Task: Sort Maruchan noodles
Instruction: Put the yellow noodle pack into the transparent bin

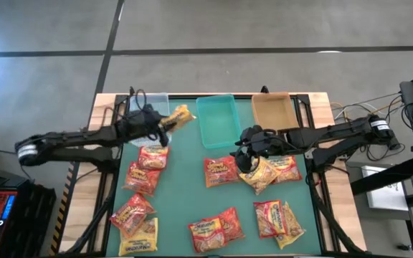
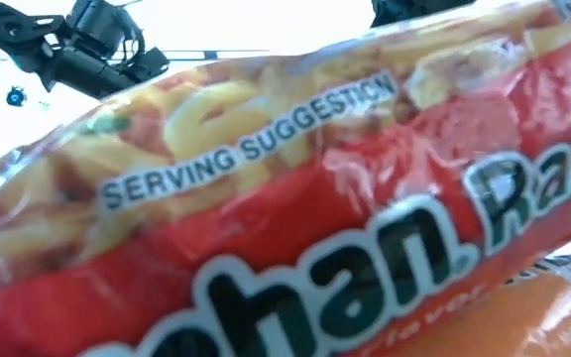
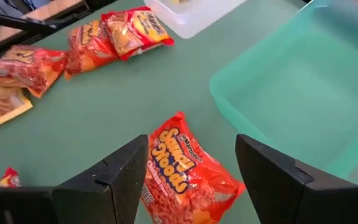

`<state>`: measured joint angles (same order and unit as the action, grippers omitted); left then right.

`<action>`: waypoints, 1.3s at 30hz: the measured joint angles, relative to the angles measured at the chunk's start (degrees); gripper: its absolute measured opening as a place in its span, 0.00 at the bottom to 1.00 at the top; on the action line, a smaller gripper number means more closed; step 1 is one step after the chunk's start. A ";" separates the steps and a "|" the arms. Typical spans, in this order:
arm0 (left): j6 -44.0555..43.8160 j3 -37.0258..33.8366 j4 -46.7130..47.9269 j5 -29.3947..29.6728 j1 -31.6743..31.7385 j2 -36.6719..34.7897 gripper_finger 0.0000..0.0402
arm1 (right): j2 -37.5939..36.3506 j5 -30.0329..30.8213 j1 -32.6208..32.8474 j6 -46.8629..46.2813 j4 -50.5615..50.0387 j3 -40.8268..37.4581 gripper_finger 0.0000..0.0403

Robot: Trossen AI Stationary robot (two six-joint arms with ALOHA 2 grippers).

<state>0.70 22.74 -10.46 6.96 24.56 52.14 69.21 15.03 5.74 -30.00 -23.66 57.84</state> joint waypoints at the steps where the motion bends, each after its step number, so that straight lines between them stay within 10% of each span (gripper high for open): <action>1: 0.87 0.00 2.43 -0.03 1.65 -1.60 0.26 | 0.30 0.00 0.00 0.02 -0.03 0.00 0.57; 17: 4.63 -0.04 12.93 3.90 27.59 -5.56 0.27 | 2.06 0.04 -0.44 -3.45 1.16 0.00 0.57; 39: 15.61 0.02 -0.11 4.19 32.34 15.29 0.34 | 0.40 0.02 -0.42 -3.21 1.42 0.00 0.57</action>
<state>16.31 22.76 -10.56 11.15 56.90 67.43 69.60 15.05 5.32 -33.21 -22.24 57.84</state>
